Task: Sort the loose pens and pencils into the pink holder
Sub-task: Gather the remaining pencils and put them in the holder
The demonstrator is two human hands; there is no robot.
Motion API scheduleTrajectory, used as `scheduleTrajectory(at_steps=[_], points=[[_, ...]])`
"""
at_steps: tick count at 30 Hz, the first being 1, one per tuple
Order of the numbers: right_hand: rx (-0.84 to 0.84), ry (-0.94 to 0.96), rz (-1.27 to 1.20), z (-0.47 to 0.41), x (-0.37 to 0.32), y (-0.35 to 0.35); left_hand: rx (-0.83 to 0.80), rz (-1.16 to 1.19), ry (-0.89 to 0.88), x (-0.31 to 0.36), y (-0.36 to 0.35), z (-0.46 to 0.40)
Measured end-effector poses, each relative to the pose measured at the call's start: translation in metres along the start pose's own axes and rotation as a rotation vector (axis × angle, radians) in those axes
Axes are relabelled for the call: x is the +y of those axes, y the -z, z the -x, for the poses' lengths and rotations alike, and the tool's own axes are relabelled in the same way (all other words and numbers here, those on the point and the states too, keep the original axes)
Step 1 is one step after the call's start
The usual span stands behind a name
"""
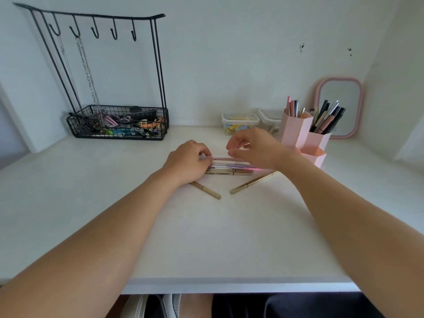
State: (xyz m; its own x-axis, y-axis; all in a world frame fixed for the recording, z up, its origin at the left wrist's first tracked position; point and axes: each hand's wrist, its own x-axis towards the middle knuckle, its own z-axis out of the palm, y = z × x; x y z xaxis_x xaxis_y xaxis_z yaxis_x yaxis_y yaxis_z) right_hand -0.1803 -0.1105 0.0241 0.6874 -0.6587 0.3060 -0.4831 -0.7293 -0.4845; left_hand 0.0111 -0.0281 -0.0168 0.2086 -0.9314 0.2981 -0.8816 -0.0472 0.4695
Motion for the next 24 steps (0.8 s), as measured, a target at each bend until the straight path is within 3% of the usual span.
scheduleTrajectory(at_steps=[7,11,24], points=[[-0.236,0.036,0.044,0.012,-0.013,0.009,0.116,0.078,-0.04,0.003,0.004,0.001],[-0.228,0.037,0.045,0.012,-0.011,0.011,0.198,0.174,-0.01,0.0,0.01,0.001],[-0.242,-0.03,0.112,0.008,0.009,0.02,0.073,0.143,-0.093,0.007,0.008,0.007]])
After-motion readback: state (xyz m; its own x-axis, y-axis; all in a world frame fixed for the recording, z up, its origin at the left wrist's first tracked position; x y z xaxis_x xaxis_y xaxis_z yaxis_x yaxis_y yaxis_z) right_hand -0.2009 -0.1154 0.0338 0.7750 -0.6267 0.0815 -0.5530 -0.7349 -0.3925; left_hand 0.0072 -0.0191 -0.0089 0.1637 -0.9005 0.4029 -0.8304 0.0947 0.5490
